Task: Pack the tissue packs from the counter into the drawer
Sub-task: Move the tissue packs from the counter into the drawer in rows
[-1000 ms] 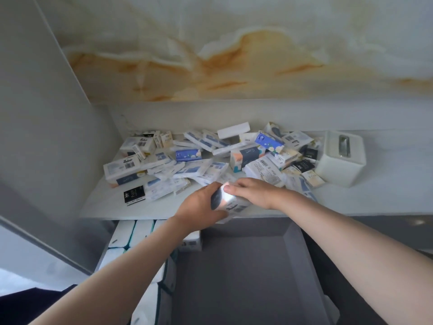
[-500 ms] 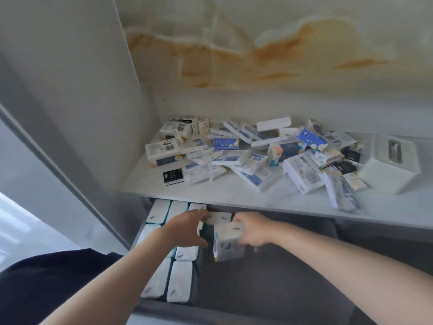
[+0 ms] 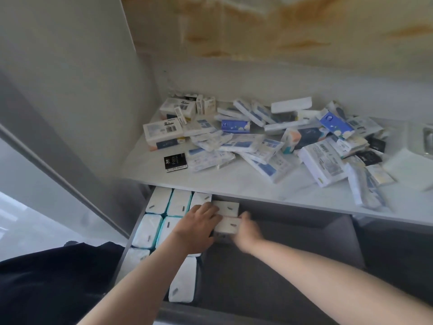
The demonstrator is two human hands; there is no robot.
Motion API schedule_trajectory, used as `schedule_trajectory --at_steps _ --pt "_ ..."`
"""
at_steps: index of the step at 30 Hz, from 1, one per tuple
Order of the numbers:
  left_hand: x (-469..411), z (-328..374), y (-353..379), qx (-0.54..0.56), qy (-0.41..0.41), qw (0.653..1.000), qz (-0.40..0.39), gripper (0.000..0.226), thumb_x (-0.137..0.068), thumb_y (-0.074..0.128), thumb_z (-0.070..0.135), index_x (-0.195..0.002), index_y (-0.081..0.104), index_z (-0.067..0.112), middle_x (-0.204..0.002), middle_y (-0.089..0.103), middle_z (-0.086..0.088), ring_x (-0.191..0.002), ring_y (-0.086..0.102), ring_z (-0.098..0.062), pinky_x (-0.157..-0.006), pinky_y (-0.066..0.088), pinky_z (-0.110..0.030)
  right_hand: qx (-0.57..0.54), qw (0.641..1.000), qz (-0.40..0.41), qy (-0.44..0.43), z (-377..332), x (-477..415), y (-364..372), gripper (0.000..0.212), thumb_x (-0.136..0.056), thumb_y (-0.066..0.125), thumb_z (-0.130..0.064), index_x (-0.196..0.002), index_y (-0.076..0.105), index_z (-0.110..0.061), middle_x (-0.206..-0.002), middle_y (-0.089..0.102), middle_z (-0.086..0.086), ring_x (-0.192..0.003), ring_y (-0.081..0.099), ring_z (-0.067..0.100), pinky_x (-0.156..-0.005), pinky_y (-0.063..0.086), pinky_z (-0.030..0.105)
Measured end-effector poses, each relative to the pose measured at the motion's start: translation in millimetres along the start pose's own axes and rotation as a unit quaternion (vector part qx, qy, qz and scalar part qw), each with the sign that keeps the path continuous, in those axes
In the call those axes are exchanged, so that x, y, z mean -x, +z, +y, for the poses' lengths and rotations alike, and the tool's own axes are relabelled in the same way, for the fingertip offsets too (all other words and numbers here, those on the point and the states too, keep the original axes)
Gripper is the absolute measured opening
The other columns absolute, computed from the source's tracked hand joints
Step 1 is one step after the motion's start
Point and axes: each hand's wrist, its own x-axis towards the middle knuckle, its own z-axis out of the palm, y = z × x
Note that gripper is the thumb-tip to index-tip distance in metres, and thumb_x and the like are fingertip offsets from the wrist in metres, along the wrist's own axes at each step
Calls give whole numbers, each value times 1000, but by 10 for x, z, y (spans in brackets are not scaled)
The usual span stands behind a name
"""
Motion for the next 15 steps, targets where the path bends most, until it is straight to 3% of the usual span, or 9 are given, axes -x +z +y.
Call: schedule_trajectory --at_steps 4,7,10,12,15 --pt "-47 -8 62 -27 2 1000 -13 59 -91 46 41 -146 37 24 -156 28 -6 -147 14 -29 -119 12 -43 -87 996 18 9 -17 -19 105 53 -81 77 -29 -113 36 -16 -113 65 3 -105 65 27 -69 40 24" --pt "-75 7 41 -33 0 999 -20 55 -91 47 39 -144 40 24 -155 30 -6 -146 15 -29 -119 11 -44 -94 996 -4 -6 1 -48 131 74 -84 74 -25 -139 26 -16 -127 62 3 -112 62 26 -75 40 22" --pt "-72 3 45 -35 -11 999 -20 54 -91 47 40 -143 40 25 -155 30 -6 -147 15 -28 -119 11 -44 -76 997 -14 29 31 -95 100 85 -83 72 -26 -148 18 -22 -131 60 4 -116 60 27 -81 44 25" --pt "-64 14 40 -36 -14 999 -32 56 -92 46 40 -145 37 24 -157 27 -6 -148 11 -27 -121 9 -45 -73 995 -15 70 39 -133 109 75 -82 72 -27 -144 30 -22 -125 62 4 -112 62 27 -81 46 26" --pt "-53 30 43 -15 -17 999 -41 59 -92 47 41 -147 33 26 -158 25 -5 -148 8 -28 -121 7 -48 -101 992 -39 60 44 -179 174 49 -75 71 -39 -120 57 -25 -106 69 -6 -98 67 18 -80 56 32"
